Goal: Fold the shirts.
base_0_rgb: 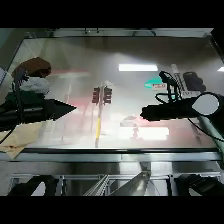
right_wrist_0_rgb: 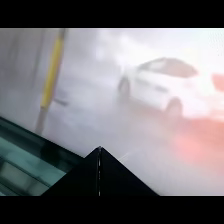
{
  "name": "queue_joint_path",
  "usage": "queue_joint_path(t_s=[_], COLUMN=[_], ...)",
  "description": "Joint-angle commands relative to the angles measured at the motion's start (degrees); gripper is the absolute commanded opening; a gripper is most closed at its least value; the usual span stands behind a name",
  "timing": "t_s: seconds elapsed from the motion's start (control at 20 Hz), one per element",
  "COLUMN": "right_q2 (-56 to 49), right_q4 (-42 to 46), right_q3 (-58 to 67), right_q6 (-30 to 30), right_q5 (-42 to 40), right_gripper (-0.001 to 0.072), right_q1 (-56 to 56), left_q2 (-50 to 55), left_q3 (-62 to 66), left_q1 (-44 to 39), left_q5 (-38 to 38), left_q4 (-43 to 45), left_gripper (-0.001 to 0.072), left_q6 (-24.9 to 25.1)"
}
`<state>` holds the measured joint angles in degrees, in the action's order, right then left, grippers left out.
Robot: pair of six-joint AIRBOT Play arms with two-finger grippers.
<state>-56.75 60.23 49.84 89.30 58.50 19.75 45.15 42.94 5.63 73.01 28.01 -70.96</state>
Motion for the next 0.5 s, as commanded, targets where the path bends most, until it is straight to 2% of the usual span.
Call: queue_joint_path(t_s=[0.0,0.15,0.25,0.3,0.35,0.4,0.45], right_q2=[-0.04,-0.04,-0.04,-0.04,-0.04,-0.04,-0.04], right_q4=[-0.02,0.0,0.0,0.0,0.0,-0.02,0.0], right_q3=[-0.02,-0.02,-0.02,-0.02,-0.02,-0.02,-0.02], right_q6=[0.02,0.02,0.02,0.02,0.02,0.02,0.02], right_q5=[0.0,0.02,0.02,0.0,0.0,0.0,0.02], right_gripper=[0.0026,0.0026,0.0026,0.0026,0.0026,0.0026,0.0026], right_q1=[0.04,0.04,0.04,0.04,0.04,0.04,0.04], left_q2=[-0.09,-0.09,-0.07,-0.02,0.46,1.88,3.96], left_q3=[0.07,0.48,4.37,7.56,11.34,15.37,19.28], left_q1=[0.04,1.11,4.72,7.08,9.68,12.31,14.75], left_q5=[-0.15,-0.13,-0.2,-0.5,-1.46,-2.69,-3.26], left_q4=[0.5,1.01,6.51,11.67,17.4,22.36,25.9], left_gripper=[0.0014,0.0005,0.0018,0.0194,0.044,0.072,0.072], left_q6=[0.0,0.0,0.02,0.0,-0.02,-0.11,0.0])
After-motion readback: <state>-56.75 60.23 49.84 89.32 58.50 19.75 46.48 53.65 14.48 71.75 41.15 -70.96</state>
